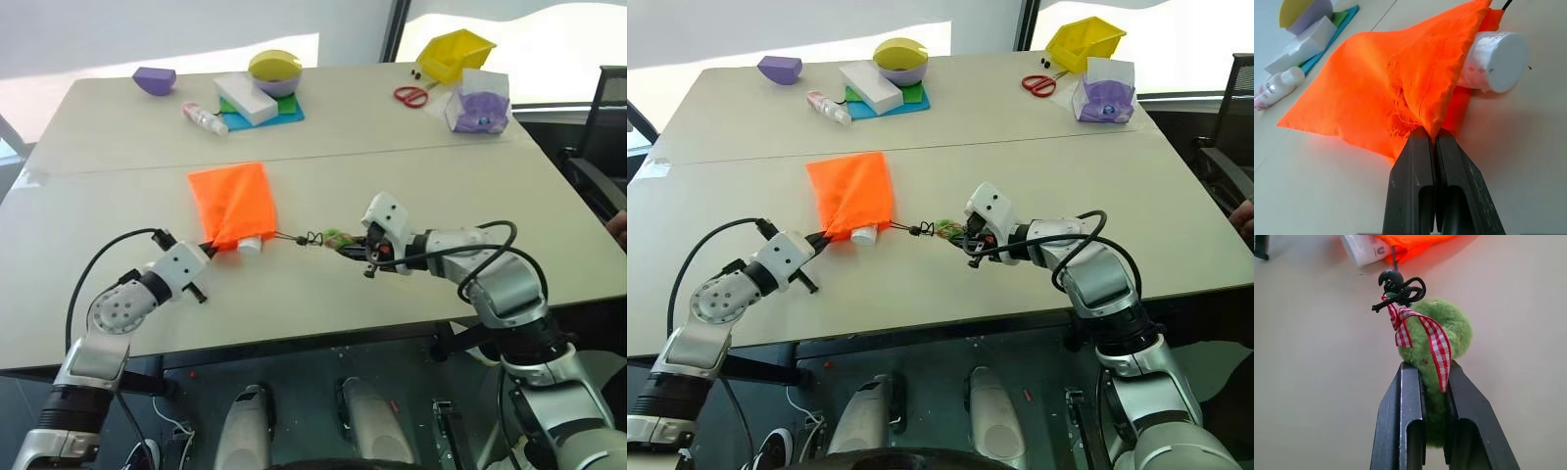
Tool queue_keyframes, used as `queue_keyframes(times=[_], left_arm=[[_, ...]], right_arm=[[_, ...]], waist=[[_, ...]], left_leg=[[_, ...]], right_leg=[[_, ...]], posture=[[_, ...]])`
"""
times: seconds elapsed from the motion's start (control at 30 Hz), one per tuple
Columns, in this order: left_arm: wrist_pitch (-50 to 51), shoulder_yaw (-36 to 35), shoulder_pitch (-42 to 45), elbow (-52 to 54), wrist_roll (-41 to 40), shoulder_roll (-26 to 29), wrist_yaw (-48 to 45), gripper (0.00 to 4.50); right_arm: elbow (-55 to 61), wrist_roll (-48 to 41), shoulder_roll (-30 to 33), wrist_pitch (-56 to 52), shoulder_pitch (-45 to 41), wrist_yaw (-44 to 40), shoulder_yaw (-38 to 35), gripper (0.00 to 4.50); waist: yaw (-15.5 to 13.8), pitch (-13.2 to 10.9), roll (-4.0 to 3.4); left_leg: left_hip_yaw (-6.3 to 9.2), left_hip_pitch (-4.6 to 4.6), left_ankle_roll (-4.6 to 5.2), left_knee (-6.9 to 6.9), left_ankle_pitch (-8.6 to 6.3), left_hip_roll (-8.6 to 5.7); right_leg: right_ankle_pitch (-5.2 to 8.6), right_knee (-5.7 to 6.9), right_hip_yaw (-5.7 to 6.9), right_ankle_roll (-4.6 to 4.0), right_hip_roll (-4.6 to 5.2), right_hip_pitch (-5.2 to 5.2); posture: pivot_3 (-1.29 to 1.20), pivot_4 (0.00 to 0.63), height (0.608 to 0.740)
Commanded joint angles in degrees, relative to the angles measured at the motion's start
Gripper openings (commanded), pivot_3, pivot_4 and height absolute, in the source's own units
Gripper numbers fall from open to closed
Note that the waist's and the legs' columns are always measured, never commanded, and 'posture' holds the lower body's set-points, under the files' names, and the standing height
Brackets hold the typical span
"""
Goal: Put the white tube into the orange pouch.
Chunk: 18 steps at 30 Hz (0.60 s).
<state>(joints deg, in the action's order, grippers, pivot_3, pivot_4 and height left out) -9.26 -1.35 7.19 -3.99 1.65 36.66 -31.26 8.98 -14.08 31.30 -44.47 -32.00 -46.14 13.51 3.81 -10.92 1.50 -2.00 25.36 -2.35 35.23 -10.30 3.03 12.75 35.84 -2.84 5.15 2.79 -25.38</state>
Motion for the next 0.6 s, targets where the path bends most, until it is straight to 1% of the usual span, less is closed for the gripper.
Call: queue_keyframes(times=[0.03,0.13,0.2,0.3,0.33,0.4,0.43,0.47,0.57,0.6], left_arm=[[0.3,0.1,-0.1,1.8,0.7,-0.6,0.5,0.00],[0.2,0.4,-0.1,2.1,1.4,-1.0,0.8,0.00],[0.4,0.7,-0.1,2.7,1.5,-1.3,0.8,0.00],[0.6,0.8,-0.1,3.2,1.2,-1.6,0.4,0.00],[0.6,0.8,0.0,3.2,1.3,-1.7,0.5,0.00],[0.6,1.1,0.3,2.8,1.5,-1.9,0.4,0.00],[0.5,1.2,0.5,2.8,1.7,-1.9,0.4,0.00],[0.4,1.2,0.6,2.7,1.8,-1.9,0.3,0.00],[1.0,1.0,0.7,3.3,1.4,-2.3,0.1,0.00],[1.1,1.1,0.7,3.4,1.4,-2.4,0.1,0.00]], right_arm=[[-1.6,4.6,-0.1,5.9,-0.9,2.2,1.8,0.01],[-2.6,5.8,0.1,8.6,-0.5,2.5,1.8,0.01],[-2.7,4.5,1.0,8.5,-0.6,0.5,0.4,0.01],[-4.4,2.5,2.8,8.4,-1.0,-2.7,-1.8,1.32],[-4.3,0.7,2.9,7.7,-0.8,-4.2,-2.6,1.87],[-3.1,-0.6,3.3,5.9,-0.2,-6.3,-1.9,2.83],[-2.8,0.0,3.5,6.8,-0.2,-6.5,-1.6,3.29],[-2.6,0.7,3.6,7.7,-0.2,-6.4,-1.4,3.29],[-3.9,0.8,1.9,12.2,-2.4,-3.4,-5.3,3.29],[-3.9,-0.5,0.7,13.0,-3.3,-2.8,-7.0,3.29]], waist=[[-0.1,0.0,0.00],[-0.3,0.0,0.00],[-0.5,0.0,0.00],[-1.2,0.0,0.00],[-1.3,0.0,0.00],[-1.4,0.0,0.00],[-1.4,0.0,0.00],[-1.4,0.0,0.00],[-1.3,0.0,0.00],[-1.3,0.0,0.00]], left_leg=[[0.00,0.00,0.00,0.00,0.00,0.00],[-0.04,0.01,0.00,0.02,0.00,-0.01],[-0.04,0.01,0.00,0.03,0.00,-0.01],[-0.06,0.01,0.00,0.04,0.00,-0.01],[-0.06,0.01,0.00,0.04,0.00,-0.01],[-0.06,0.01,0.00,0.05,0.00,0.00],[-0.06,0.00,0.00,0.05,0.00,0.00],[-0.05,0.00,0.01,0.05,0.00,0.01],[-0.05,0.00,0.00,0.05,0.00,0.00],[-0.05,0.00,0.00,0.06,0.00,0.00]], right_leg=[[0.00,0.00,0.00,0.00,0.00,0.00],[0.00,0.00,0.00,0.00,0.01,0.01],[0.00,0.00,-0.01,0.01,0.00,0.01],[0.01,0.00,-0.02,0.03,0.00,0.02],[0.01,-0.02,-0.01,0.03,0.00,0.03],[0.01,-0.02,-0.02,0.03,-0.01,0.02],[0.01,-0.02,-0.02,0.03,-0.02,0.03],[0.01,0.00,-0.02,0.03,-0.03,0.02],[0.01,0.02,-0.02,0.02,-0.03,0.02],[0.01,0.02,-0.02,0.02,-0.03,0.02]], posture=[[0.00,0.150,0.740],[0.00,0.150,0.740],[0.00,0.150,0.740],[0.00,0.150,0.740],[0.00,0.150,0.740],[0.00,0.150,0.740],[0.00,0.150,0.740],[0.00,0.150,0.740],[0.00,0.150,0.740],[0.00,0.150,0.740]])
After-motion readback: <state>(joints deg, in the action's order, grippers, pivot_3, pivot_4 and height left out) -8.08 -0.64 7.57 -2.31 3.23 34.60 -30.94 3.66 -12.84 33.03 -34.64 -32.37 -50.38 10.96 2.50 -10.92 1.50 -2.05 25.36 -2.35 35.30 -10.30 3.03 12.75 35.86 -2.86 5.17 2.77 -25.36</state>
